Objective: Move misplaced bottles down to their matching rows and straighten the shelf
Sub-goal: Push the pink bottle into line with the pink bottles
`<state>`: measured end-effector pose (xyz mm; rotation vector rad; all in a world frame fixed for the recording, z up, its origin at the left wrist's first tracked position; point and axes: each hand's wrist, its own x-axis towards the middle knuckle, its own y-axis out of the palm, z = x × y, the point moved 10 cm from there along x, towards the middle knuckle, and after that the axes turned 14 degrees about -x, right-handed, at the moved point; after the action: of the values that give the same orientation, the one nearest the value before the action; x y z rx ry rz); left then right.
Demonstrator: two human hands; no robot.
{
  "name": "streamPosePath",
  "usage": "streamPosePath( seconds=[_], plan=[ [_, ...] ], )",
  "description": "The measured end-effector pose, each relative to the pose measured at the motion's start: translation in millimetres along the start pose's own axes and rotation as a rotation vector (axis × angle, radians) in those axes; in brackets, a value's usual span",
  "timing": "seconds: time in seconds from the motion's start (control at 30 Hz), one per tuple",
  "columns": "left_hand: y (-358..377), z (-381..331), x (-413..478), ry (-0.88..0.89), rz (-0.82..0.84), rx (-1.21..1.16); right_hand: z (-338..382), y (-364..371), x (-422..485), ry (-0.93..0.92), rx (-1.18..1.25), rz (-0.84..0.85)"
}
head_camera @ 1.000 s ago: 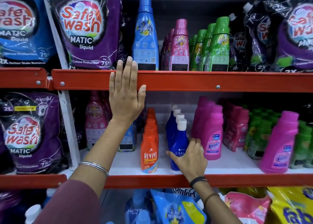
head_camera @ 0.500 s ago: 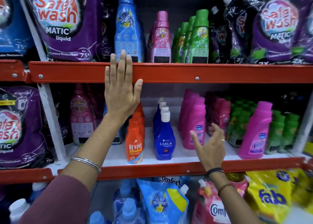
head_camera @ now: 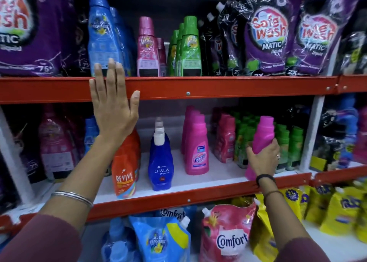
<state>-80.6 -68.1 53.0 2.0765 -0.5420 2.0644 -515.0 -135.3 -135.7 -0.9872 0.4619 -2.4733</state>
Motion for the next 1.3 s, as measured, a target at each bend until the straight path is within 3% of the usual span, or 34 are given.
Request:
streamPosePath(
  seconds=[0.3,0.63,1.3],
  plan=[
    [1.5,0.2,-0.1,0.006,-0.019,0.022,19.3,-16.2,-11.8,-0.120,-0.004,-0.028],
    [1.4,0.6,-0.8,0.035,-0.030,0.044,111.1,-2.1,-88.0,-0.261,0.136,0.067],
    [4.3,5.3,-3.9,0.068,-0.007,0.034,133.4,37.0,-114.0,-0.233,-0.078,0.108]
  ],
)
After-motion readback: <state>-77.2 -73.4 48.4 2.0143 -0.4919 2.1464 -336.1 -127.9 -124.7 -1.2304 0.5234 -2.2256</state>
